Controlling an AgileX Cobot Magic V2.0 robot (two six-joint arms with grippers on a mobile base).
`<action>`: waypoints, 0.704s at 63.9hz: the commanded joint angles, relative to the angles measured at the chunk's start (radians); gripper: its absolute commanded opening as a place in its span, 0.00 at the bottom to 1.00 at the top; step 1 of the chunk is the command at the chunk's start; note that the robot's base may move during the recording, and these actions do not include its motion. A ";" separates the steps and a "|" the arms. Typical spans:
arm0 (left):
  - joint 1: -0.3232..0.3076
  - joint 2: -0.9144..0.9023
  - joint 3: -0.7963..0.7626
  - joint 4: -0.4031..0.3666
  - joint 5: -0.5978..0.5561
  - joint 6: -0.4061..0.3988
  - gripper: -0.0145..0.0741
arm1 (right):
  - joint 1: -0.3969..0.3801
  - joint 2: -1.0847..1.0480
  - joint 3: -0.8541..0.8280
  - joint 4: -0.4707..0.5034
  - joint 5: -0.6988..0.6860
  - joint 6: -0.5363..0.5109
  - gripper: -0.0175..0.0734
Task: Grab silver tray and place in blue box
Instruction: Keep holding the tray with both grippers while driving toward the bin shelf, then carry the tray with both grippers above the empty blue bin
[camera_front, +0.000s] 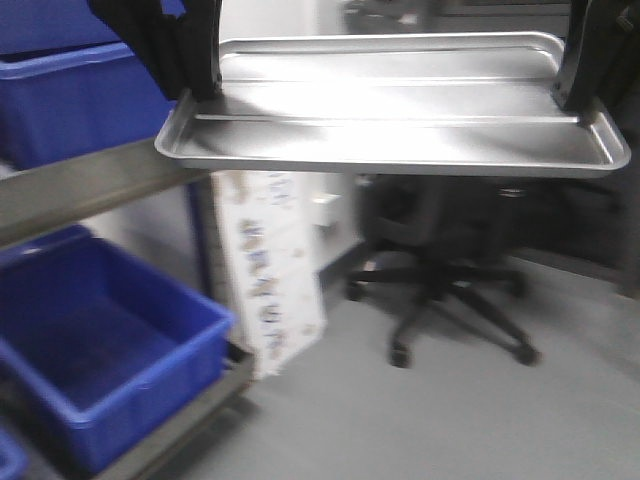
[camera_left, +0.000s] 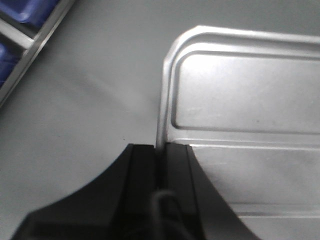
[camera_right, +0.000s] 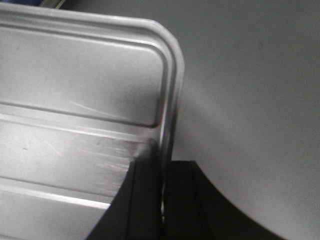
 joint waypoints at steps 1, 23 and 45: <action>0.000 -0.047 -0.033 0.055 -0.007 -0.005 0.05 | -0.006 -0.031 -0.030 -0.046 -0.001 -0.017 0.26; 0.000 -0.047 -0.033 0.055 -0.007 -0.005 0.05 | -0.006 -0.031 -0.030 -0.046 -0.001 -0.017 0.26; 0.000 -0.047 -0.033 0.055 -0.007 -0.005 0.05 | -0.006 -0.031 -0.030 -0.046 -0.001 -0.017 0.26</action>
